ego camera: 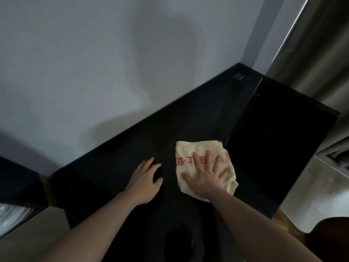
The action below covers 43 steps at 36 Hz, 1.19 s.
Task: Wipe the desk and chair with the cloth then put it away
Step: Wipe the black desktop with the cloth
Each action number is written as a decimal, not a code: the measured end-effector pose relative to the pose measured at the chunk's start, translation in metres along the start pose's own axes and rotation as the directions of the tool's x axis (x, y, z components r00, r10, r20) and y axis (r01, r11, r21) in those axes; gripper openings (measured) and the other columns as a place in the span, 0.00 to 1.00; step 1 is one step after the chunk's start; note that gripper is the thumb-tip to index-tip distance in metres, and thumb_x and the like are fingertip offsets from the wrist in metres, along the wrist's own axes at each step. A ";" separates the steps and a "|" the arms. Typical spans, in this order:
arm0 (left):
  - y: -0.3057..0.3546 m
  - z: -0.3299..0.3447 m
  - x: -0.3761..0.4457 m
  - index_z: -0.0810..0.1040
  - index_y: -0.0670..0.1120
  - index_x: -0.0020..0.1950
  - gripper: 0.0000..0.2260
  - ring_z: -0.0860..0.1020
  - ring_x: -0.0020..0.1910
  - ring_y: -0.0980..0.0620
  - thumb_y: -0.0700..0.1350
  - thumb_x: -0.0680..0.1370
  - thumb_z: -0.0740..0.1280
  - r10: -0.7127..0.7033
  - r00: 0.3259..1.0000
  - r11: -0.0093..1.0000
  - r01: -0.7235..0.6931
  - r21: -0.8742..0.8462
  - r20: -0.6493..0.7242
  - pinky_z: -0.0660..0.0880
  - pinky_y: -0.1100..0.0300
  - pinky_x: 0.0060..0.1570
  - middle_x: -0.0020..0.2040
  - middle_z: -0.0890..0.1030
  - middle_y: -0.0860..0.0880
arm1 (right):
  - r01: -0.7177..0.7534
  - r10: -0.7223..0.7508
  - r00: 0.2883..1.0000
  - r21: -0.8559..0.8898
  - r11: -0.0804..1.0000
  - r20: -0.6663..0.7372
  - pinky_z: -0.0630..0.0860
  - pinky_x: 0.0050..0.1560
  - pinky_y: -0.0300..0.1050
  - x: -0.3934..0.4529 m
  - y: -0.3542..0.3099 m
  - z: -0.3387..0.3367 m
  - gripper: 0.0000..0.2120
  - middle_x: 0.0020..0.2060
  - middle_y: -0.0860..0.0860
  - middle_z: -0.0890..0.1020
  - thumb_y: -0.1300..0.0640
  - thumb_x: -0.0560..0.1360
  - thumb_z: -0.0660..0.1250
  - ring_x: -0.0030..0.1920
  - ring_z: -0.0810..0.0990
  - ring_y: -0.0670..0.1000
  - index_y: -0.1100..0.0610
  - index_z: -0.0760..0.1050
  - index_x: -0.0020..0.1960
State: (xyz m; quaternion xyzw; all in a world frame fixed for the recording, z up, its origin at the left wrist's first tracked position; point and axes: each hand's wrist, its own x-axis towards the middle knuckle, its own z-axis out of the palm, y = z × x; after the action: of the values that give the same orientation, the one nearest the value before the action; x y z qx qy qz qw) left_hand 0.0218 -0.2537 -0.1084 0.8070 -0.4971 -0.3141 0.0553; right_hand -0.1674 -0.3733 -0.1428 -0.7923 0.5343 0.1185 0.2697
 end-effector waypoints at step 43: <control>0.145 0.008 0.291 0.49 0.63 0.82 0.34 0.42 0.83 0.49 0.73 0.78 0.43 0.091 0.941 0.970 -0.009 0.243 -0.325 0.42 0.42 0.80 0.83 0.47 0.57 | -0.326 0.340 0.910 0.095 0.940 -0.237 0.33 0.68 0.78 0.365 0.236 -0.270 0.42 0.80 0.48 0.36 0.22 0.71 0.50 0.78 0.32 0.65 0.35 0.39 0.79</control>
State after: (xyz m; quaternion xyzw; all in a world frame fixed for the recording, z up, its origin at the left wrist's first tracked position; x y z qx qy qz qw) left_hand -0.0037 -0.5680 -0.1880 0.8363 -0.5350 -0.1095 0.0493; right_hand -0.2631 -0.8753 -0.1645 -0.6906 0.6942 0.0475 0.1972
